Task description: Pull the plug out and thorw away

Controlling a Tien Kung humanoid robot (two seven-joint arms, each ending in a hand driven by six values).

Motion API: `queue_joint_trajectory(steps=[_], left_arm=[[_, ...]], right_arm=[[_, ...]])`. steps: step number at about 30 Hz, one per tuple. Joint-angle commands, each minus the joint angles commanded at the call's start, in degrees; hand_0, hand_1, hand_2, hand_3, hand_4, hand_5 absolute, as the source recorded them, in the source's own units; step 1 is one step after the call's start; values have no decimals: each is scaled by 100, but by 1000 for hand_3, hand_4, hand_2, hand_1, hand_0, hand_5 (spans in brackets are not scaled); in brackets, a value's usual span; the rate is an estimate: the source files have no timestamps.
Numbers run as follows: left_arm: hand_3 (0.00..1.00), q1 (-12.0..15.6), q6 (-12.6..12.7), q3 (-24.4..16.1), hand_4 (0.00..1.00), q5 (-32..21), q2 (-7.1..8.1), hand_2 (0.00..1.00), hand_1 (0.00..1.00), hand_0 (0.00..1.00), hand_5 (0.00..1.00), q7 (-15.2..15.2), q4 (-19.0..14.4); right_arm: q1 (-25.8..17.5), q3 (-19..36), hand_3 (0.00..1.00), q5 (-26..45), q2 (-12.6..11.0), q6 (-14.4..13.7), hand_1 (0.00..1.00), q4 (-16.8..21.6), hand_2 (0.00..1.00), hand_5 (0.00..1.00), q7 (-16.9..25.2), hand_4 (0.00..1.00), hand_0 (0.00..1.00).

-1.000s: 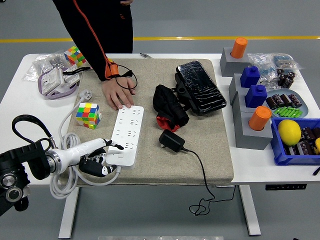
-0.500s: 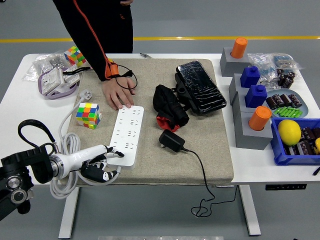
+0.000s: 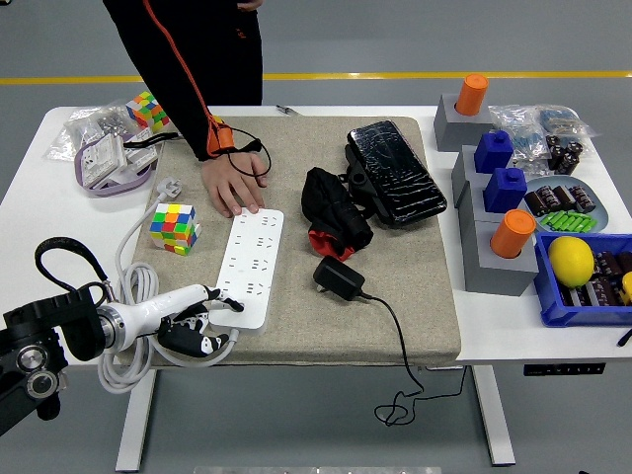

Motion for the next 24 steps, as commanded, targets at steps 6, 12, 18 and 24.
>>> queue_joint_trajectory(steps=[6,12,18,24], left_arm=[[858,-24,-1,9,579,-25,80,150,61,82,166,-26,-66],[853,-29,19,-131,579,-204,96,151,61,82,161,-92,-512],[853,-27,208,-211,574,-168,41,152,61,82,161,-559,-520],[850,-47,859,-528,825,294,-142,218,120,144,392,-1564,-320]], right_arm=[[-10,10,596,-12,-4,0,676,-4,682,471,-2,997,636],[-11,27,597,-17,0,-2,676,-5,683,471,-2,997,639],[-5,22,596,-13,7,-5,676,-2,683,471,1,997,634],[-8,15,597,-15,18,-2,676,-6,682,471,1,997,635]])
